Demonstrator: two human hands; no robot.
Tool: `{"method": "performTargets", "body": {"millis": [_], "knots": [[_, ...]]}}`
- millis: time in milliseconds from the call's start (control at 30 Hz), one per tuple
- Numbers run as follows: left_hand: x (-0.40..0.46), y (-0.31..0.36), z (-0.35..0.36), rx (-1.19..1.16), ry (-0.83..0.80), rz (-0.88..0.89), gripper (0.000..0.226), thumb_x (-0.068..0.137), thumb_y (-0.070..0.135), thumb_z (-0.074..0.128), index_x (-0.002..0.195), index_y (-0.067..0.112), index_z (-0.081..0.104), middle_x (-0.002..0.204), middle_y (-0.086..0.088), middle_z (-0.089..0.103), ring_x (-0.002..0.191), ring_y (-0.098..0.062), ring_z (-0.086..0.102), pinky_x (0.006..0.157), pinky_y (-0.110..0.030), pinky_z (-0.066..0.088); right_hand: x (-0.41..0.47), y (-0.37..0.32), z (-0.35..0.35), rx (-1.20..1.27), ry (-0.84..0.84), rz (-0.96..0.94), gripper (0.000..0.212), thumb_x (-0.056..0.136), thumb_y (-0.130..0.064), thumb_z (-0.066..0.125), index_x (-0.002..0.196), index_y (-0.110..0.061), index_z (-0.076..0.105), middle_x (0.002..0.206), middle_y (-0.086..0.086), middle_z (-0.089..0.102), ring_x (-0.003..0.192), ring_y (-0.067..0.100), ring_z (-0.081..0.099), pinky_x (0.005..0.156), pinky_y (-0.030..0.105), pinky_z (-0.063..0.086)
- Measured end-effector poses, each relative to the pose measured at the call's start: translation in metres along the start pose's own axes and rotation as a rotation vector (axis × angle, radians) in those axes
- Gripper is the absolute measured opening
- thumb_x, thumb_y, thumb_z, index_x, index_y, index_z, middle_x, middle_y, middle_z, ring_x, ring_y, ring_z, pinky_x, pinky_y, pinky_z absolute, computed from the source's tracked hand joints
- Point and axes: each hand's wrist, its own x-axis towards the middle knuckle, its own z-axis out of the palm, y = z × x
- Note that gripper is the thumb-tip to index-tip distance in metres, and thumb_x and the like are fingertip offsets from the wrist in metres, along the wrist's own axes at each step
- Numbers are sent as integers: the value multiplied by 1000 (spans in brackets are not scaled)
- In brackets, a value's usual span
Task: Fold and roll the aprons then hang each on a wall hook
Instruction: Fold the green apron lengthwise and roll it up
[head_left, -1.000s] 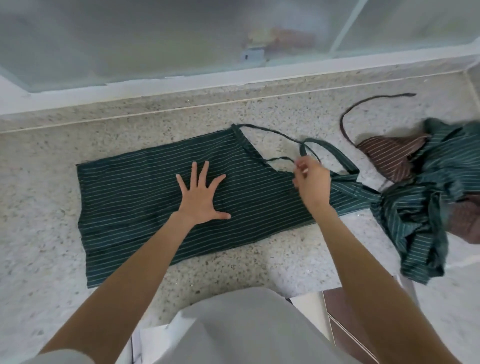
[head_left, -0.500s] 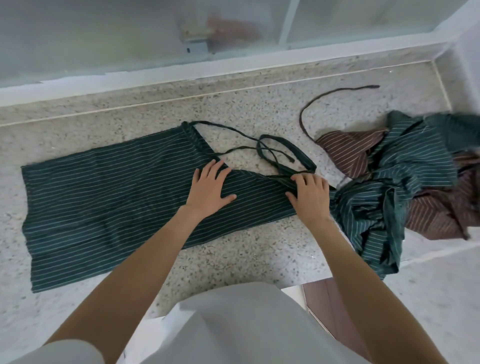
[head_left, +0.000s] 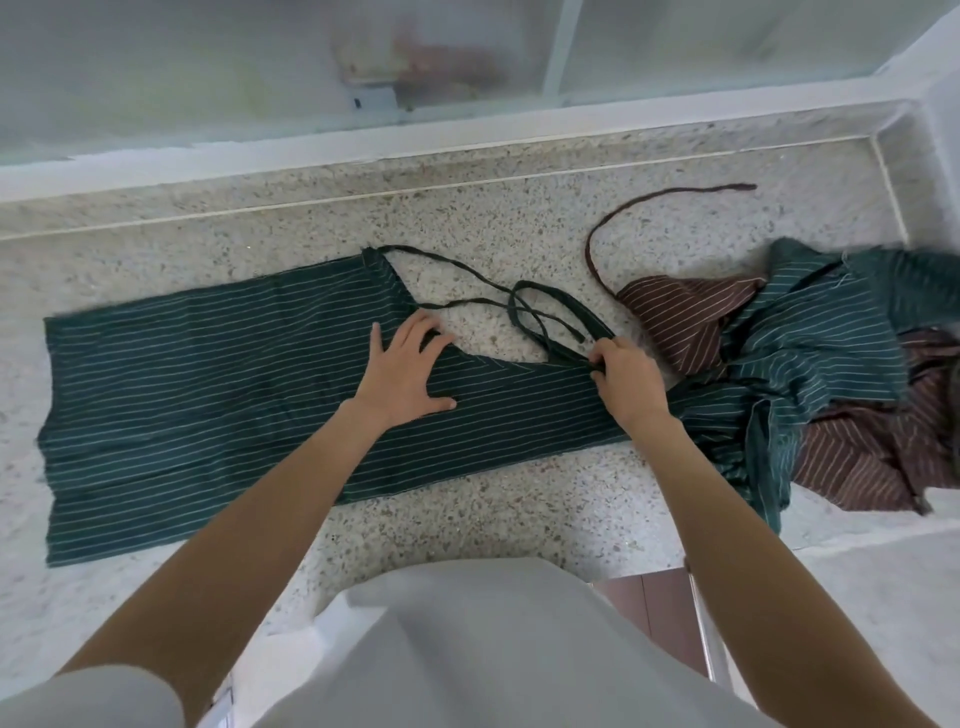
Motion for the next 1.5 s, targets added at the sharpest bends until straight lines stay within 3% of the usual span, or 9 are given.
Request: {"method": "performTargets", "body": {"millis": [300, 400, 767, 867, 1000, 1100, 1267, 1400, 1500], "knots": [[-1, 51, 18, 4, -180, 90, 117, 63, 70, 66, 148, 29, -3, 155, 2, -3, 143, -19, -8, 106, -68, 4, -10, 20, 0, -21, 95, 20, 14, 91, -18, 59, 104, -14, 60, 104, 8, 62, 86, 30, 61, 68, 35, 47], [-4, 50, 16, 12, -157, 69, 119, 61, 71, 67, 149, 28, -1, 149, -2, 10, 141, -22, 3, 106, -70, 6, -9, 20, 2, 3, 97, 101, 20, 91, -20, 60, 108, -11, 57, 104, 12, 61, 91, 30, 59, 71, 34, 42], [-83, -38, 10, 24, -236, -97, 120, 59, 62, 75, 147, 35, -2, 151, 3, -2, 142, -19, -7, 108, -63, -4, -44, -36, 41, 400, -43, -92, 27, 83, -17, 69, 104, -14, 53, 101, 5, 59, 88, 22, 57, 77, 35, 49], [-93, -44, 15, -60, -206, -133, 103, 70, 67, 64, 147, 37, 2, 154, 6, -3, 143, -16, -8, 111, -61, -3, -53, -29, 42, 183, -71, -165, 35, 85, -18, 64, 115, -17, 47, 111, 7, 53, 94, 27, 56, 73, 36, 48], [-87, -15, 23, -93, 106, -15, 60, 87, 46, 56, 140, 24, 36, 143, -3, 35, 135, -24, 29, 112, -55, 20, -62, -12, 38, 21, 12, -62, 32, 88, -30, 59, 114, -13, 52, 111, 10, 56, 100, 31, 52, 82, 39, 44], [-69, 24, 23, -171, 195, 115, 41, 92, 35, 54, 129, 17, 52, 130, -4, 51, 124, -23, 43, 106, -43, 34, -64, -17, 33, 299, -33, 126, 27, 94, -32, 50, 101, -7, 59, 99, 12, 62, 90, 29, 56, 72, 36, 43], [-30, 80, 23, -207, 142, 92, 50, 94, 39, 47, 137, 14, 41, 137, -6, 45, 127, -25, 38, 107, -38, 31, -69, -32, 25, 903, -67, 169, 4, 92, -17, 54, 90, -19, 52, 87, 3, 66, 86, 22, 62, 83, 39, 47], [-15, 85, 26, -200, 37, -25, 43, 93, 36, 52, 131, 17, 47, 127, -7, 54, 117, -26, 47, 98, -40, 38, -68, -21, 7, 606, 47, -101, 20, 85, 1, 57, 94, -14, 47, 74, -4, 53, 63, 11, 49, 55, 16, 37], [-15, 87, 25, -212, 97, 36, 32, 91, 29, 57, 120, 16, 57, 114, -6, 59, 108, -25, 52, 90, -38, 41, -58, -8, -2, 303, 216, -232, 41, 71, 20, 48, 100, -8, 50, 94, 9, 54, 78, 25, 50, 59, 34, 40]]}}
